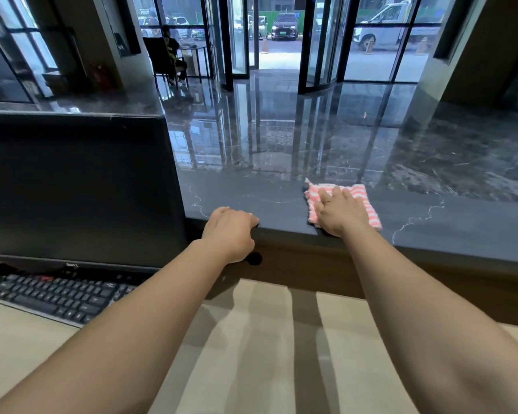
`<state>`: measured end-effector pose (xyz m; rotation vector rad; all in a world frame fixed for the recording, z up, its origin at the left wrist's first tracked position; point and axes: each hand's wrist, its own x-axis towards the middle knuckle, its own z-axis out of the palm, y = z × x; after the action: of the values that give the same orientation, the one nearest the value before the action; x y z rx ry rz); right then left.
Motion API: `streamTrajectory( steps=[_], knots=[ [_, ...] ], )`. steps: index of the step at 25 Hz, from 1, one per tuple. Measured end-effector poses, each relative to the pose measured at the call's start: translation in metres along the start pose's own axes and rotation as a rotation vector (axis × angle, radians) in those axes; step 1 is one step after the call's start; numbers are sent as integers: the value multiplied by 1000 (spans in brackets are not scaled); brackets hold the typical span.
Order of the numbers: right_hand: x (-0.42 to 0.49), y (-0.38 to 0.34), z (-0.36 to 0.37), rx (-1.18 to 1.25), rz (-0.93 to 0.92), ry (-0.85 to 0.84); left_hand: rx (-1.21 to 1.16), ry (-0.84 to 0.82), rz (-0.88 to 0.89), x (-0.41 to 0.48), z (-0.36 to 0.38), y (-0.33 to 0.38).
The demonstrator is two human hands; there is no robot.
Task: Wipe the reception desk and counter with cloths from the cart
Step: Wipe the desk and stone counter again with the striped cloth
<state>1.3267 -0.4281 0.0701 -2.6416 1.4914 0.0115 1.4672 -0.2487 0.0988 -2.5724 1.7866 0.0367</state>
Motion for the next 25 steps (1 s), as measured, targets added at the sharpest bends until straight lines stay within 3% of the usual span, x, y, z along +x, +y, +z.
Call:
streamTrajectory(
  steps=[7,12,19,25],
  knots=[
    [41,-125,4,37,-348,-100,38,60,114,-2,11,-8],
    [54,-148,8,-14,-457,-166,116,33,146,1,7,-5],
    [43,-54,7,-47,-312,-78,218,-78,-34,4,-4,26],
    [12,83,-2,-71,-56,-17,198,-27,53,5,-13,65]
  ],
)
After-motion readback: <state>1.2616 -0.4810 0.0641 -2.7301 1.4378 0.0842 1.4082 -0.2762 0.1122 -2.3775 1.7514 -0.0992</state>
